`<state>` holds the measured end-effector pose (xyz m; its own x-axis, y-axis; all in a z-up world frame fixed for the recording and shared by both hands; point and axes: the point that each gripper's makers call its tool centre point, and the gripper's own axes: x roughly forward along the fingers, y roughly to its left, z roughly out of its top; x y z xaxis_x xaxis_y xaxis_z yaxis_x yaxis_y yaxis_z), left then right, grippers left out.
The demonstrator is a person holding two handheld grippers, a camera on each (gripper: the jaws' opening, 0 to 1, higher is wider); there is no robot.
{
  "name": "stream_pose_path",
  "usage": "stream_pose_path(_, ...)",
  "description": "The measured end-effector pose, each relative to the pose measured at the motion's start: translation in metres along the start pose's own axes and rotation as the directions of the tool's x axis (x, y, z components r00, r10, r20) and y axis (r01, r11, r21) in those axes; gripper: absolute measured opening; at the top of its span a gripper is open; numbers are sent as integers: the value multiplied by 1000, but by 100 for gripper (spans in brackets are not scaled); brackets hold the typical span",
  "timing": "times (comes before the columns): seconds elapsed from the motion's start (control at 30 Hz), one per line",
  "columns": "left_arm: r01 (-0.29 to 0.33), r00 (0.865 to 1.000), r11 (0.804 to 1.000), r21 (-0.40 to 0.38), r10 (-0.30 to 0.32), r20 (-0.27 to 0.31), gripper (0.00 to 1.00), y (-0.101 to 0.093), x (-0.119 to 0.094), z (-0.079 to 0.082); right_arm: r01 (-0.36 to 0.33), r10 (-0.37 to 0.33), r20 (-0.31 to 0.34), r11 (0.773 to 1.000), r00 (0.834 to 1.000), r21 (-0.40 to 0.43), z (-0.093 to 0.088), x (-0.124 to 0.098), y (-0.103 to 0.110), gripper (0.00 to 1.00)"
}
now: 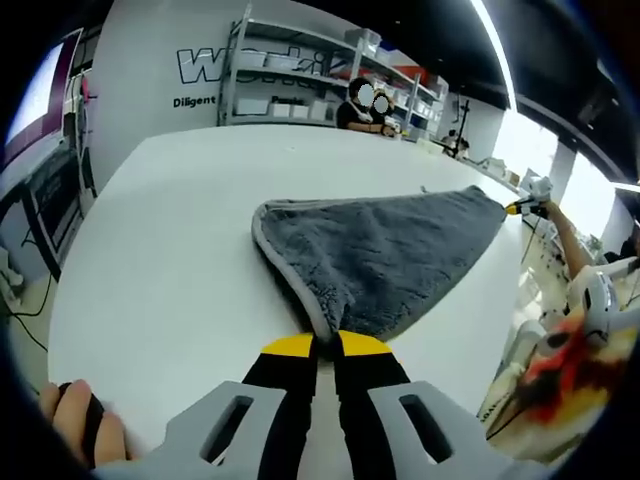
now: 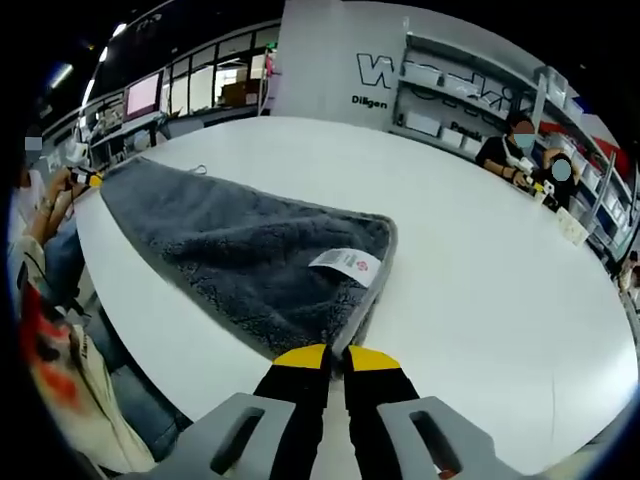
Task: Fold the towel on the table until its edges align and the towel forms a compact rectangular stack.
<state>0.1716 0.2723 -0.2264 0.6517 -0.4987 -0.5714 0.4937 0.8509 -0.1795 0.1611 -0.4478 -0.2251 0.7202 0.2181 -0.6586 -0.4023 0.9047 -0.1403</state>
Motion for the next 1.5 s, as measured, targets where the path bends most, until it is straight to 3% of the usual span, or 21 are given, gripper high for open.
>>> stream_pose_path(0.17,4,1000,1000,-21,-4,4,6,-1,-1,-1,33,-34,-36,999,999,-20,-7,-1,-10,2)
stream_pose_path(0.43,17,1000,999,-46,-17,3,6,-6,0,-5,24,-25,-55,1000,998,-19,-12,0,-14,2)
stream_pose_path(0.67,87,996,996,-15,-87,-20,8,-34,1,-11,65,-74,-100,994,992,-83,-15,1,-33,3)
stream_pose_path(0.83,103,994,995,5,-103,-26,13,-41,1,-11,96,-109,-117,989,987,-110,-13,6,-47,3)
stream_pose_path(1.0,135,990,990,48,-133,-39,28,-52,0,-13,119,-138,-141,984,980,-134,-13,9,-58,3)
stream_pose_path(1.13,117,993,990,79,-114,-39,41,-49,-3,-13,132,-159,-163,977,974,-164,-15,9,-68,4)
stream_pose_path(1.27,124,992,990,74,-124,-6,45,-47,-7,-8,144,-177,-182,973,967,-181,-17,9,-78,4)
stream_pose_path(1.5,94,994,988,124,-100,46,71,-48,-5,0,191,-236,-212,959,948,-211,-20,10,-102,6)
